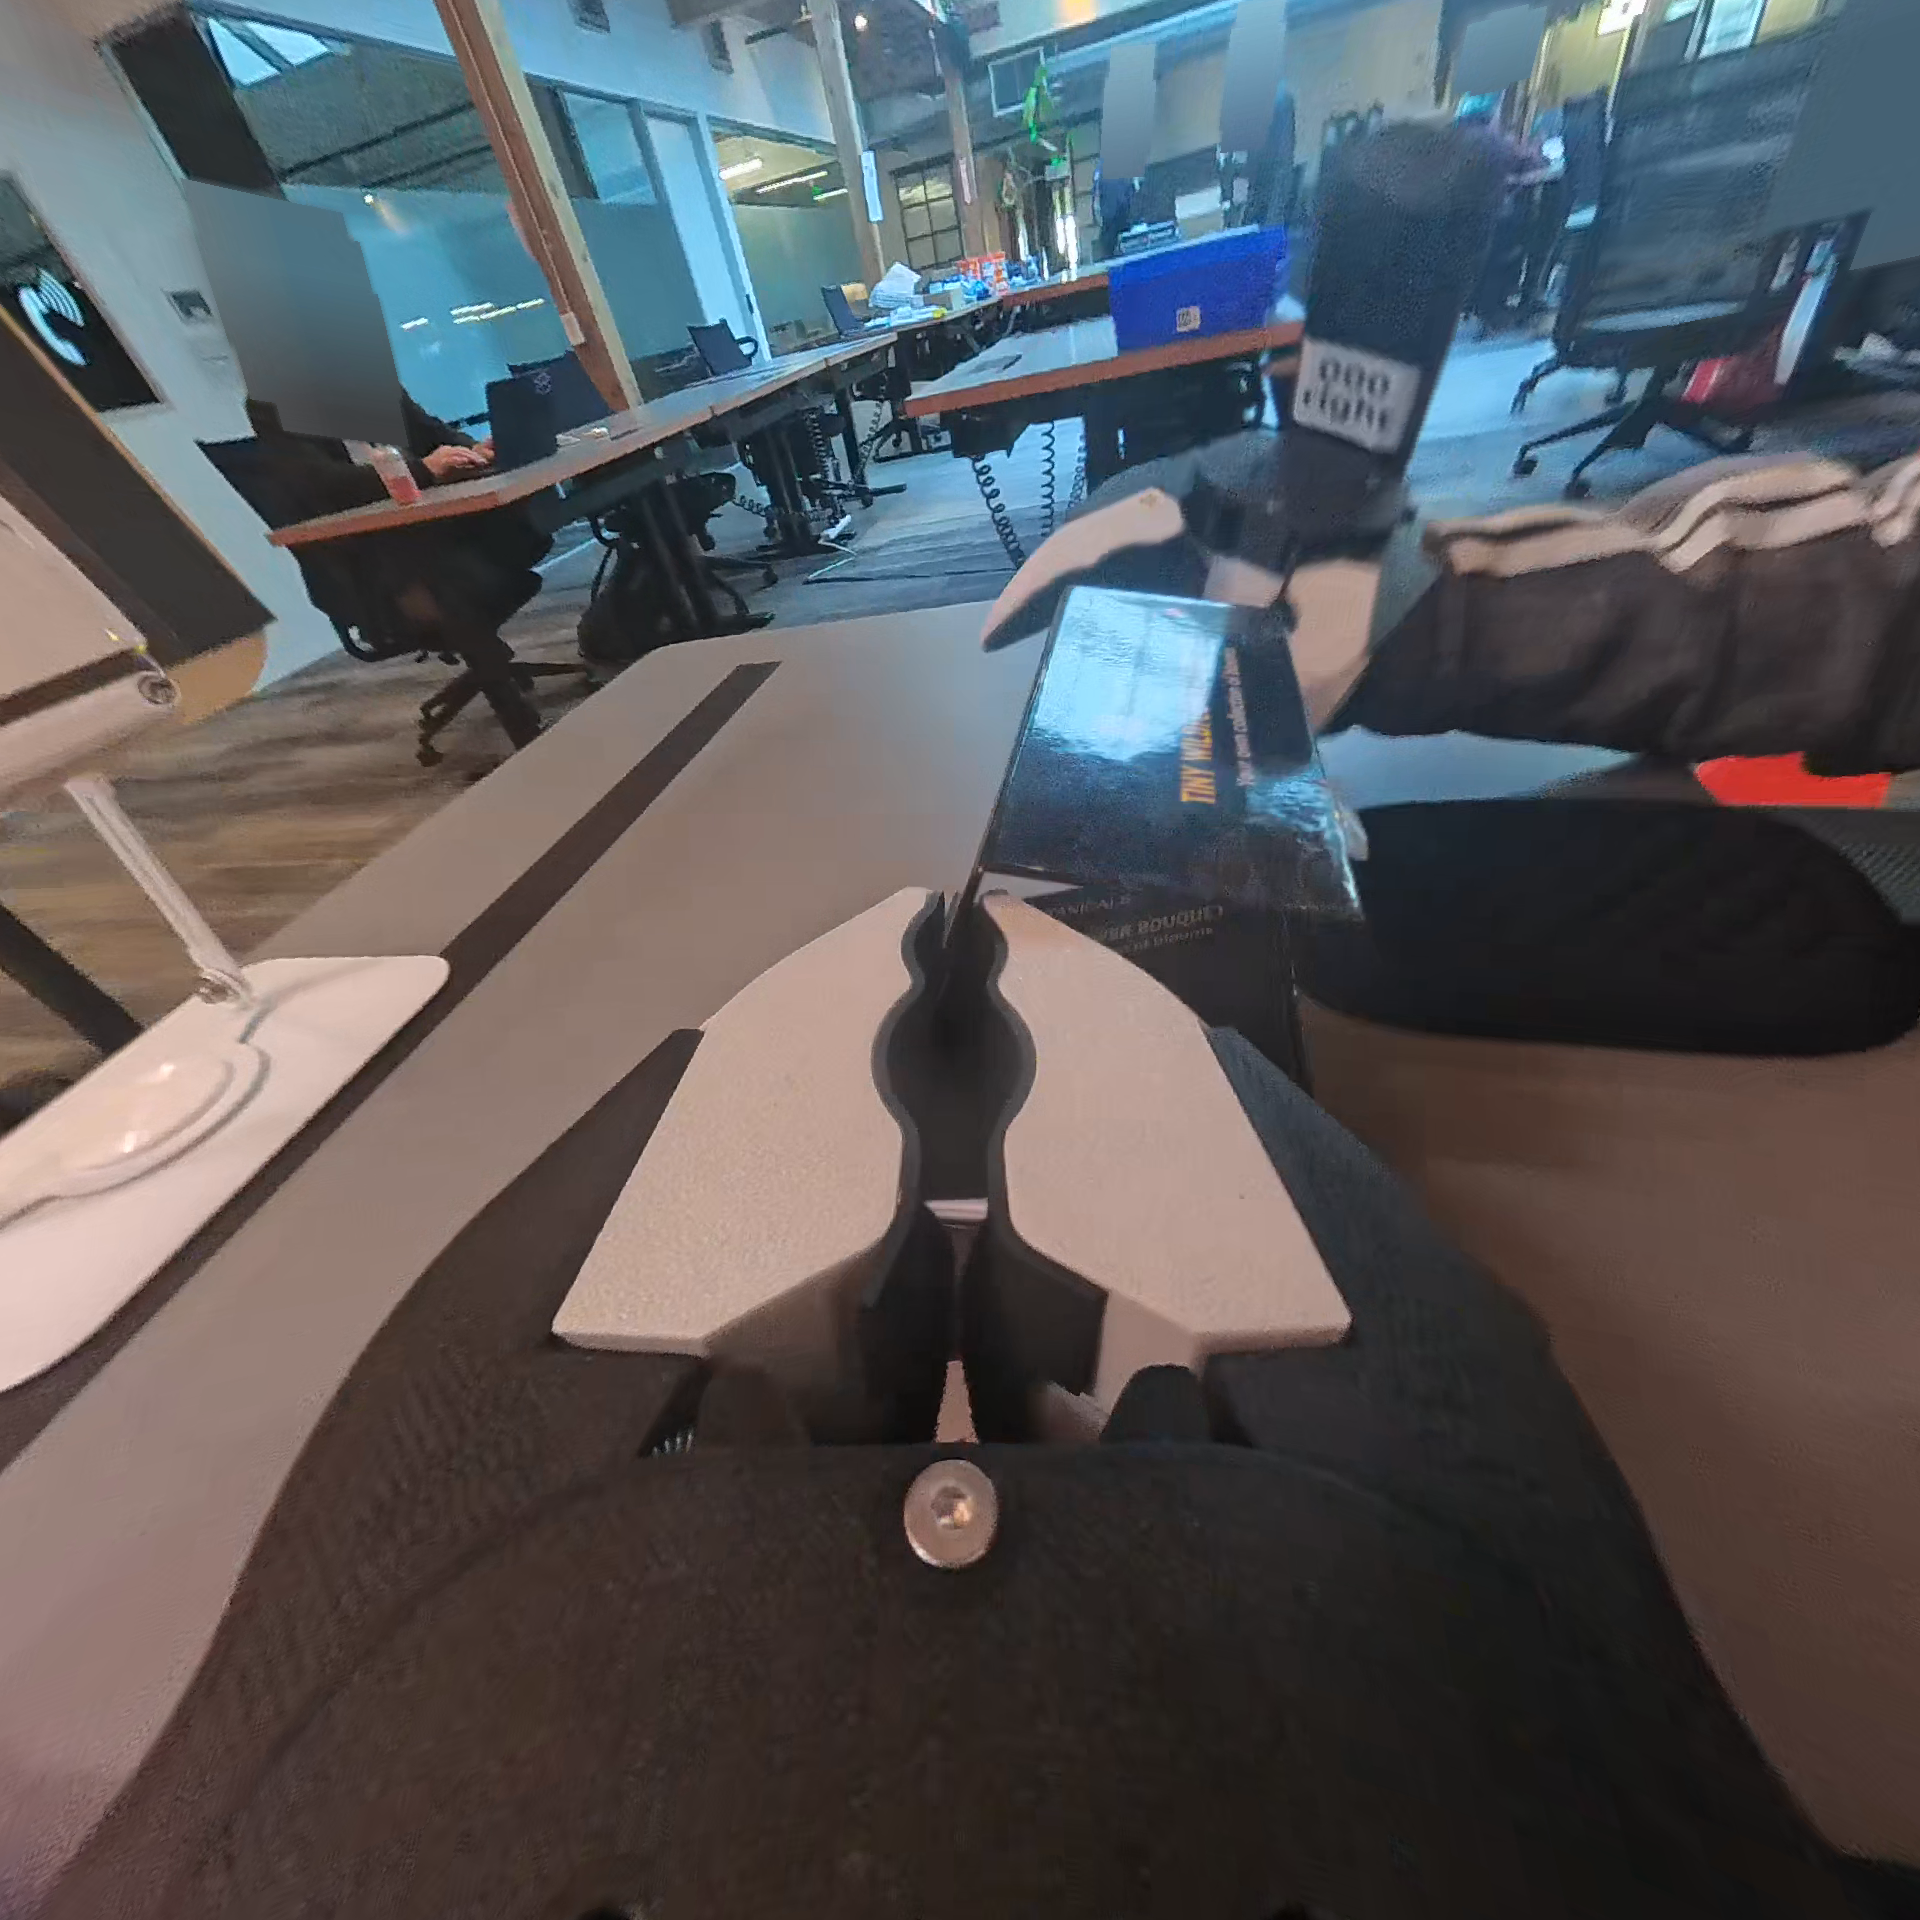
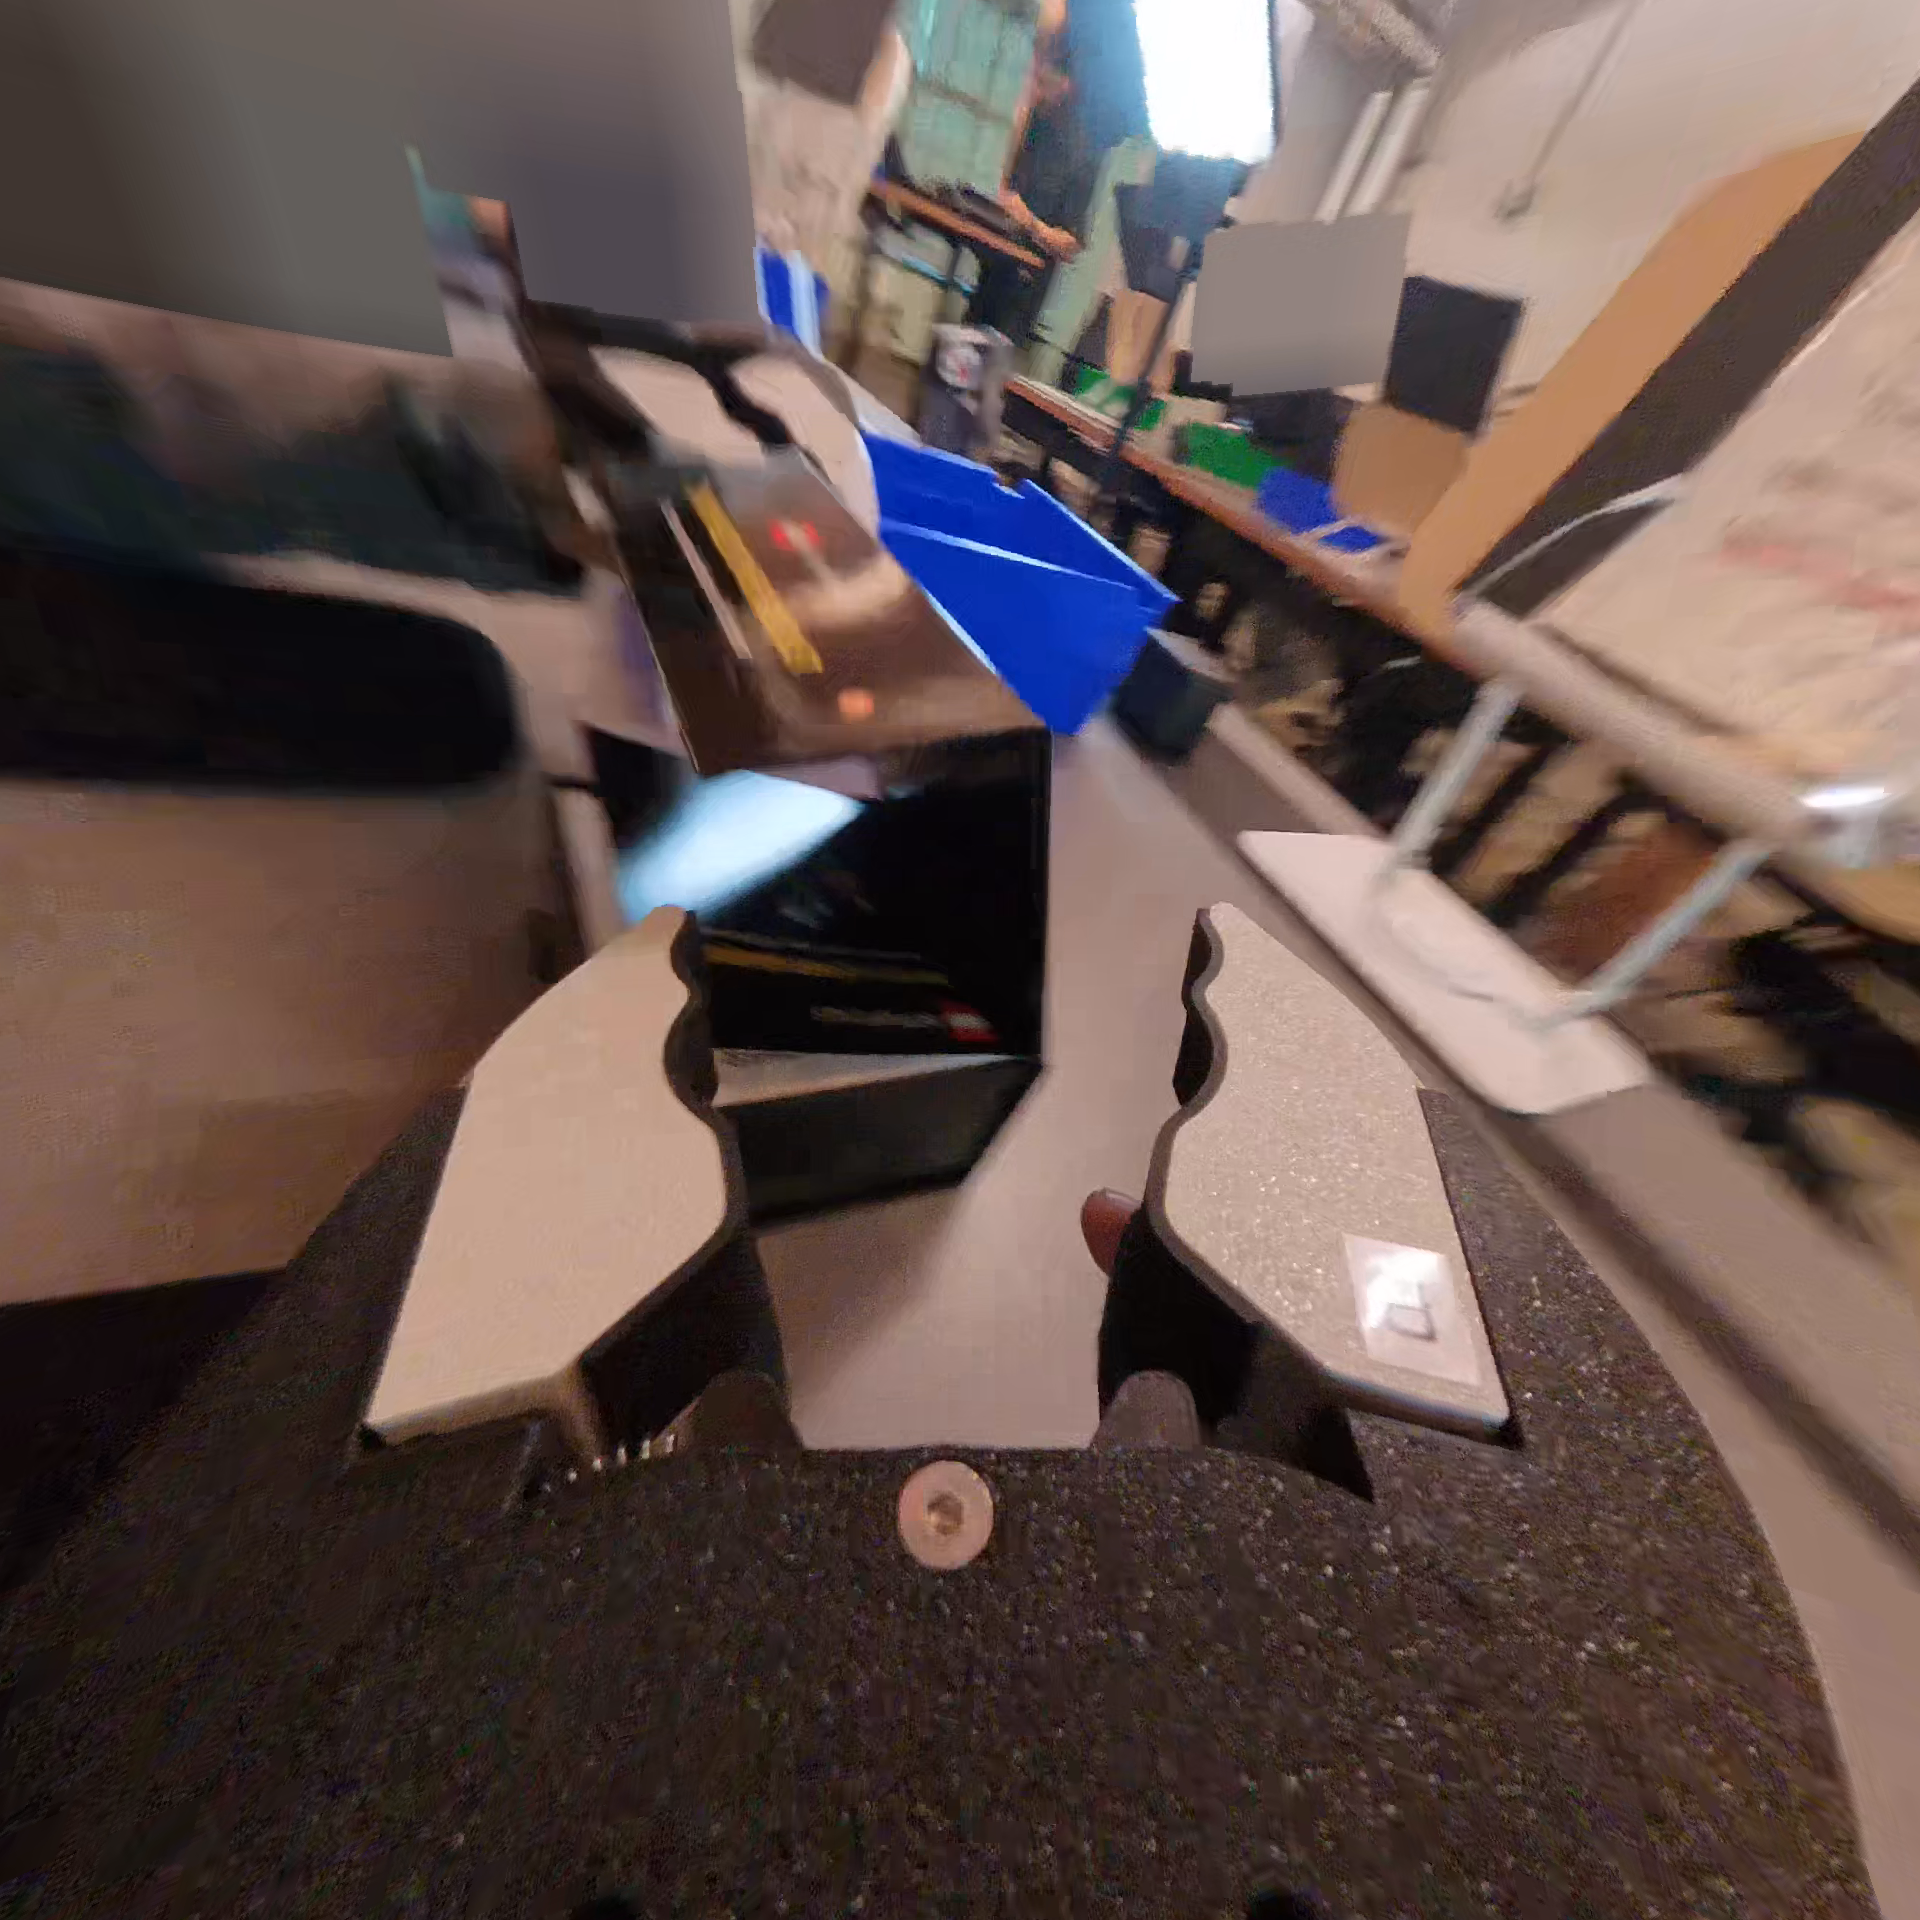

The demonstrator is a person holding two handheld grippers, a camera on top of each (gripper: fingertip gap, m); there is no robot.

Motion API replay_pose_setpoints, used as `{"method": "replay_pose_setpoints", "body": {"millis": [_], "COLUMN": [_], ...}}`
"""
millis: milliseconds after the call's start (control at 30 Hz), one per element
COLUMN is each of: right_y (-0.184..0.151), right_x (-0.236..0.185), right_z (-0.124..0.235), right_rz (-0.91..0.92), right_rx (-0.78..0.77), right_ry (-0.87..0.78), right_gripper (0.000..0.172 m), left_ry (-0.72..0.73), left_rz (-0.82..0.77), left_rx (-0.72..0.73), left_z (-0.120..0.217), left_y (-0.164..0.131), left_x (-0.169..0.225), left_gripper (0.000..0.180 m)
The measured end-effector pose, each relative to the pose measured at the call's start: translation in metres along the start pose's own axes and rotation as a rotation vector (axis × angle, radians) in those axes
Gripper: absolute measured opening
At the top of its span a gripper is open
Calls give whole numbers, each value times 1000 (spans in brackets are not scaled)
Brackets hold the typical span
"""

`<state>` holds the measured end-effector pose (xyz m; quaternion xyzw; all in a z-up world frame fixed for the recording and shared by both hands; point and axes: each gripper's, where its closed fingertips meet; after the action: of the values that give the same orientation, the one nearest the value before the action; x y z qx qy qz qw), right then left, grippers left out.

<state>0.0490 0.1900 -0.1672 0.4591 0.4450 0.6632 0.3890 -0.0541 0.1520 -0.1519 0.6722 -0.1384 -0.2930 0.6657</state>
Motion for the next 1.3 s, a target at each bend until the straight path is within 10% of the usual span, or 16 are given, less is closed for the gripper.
{"method": "replay_pose_setpoints", "body": {"millis": [133,433,600,800,1033,1300], "right_y": [3,34,14,-13,-75,-124], "right_x": [22,55,93,108,125,113], "right_z": [-16,-38,-44,-48,-62,-81], "right_rz": [126,-275,-590,-758,-958,-777], "right_rx": [0,212,214,208,9,-373], "right_ry": [-63,249,229,164,31,-64], "right_gripper": [64,9,5,6,17,26], "left_ry": [-20,63,435,-2,-8,3], "left_rz": [110,169,-43,-308,-333,-270], "left_rx": [-12,-14,52,-283,-388,-350], "left_z": [-3,-11,9,-2,-4,-7], "left_y": [3,5,-1,-52,-70,-68], "left_x": [-9,-30,-52,60,63,72], "left_gripper": [5,5,14,0,1,1]}}
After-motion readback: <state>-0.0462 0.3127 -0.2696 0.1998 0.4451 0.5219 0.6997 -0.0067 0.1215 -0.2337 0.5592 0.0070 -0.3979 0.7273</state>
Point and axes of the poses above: each gripper's, where its closed fingertips meet, z back along the fingers, y out of its top, x = y × z across the jaws, and after that the axes turned 15 degrees about y, right-handed
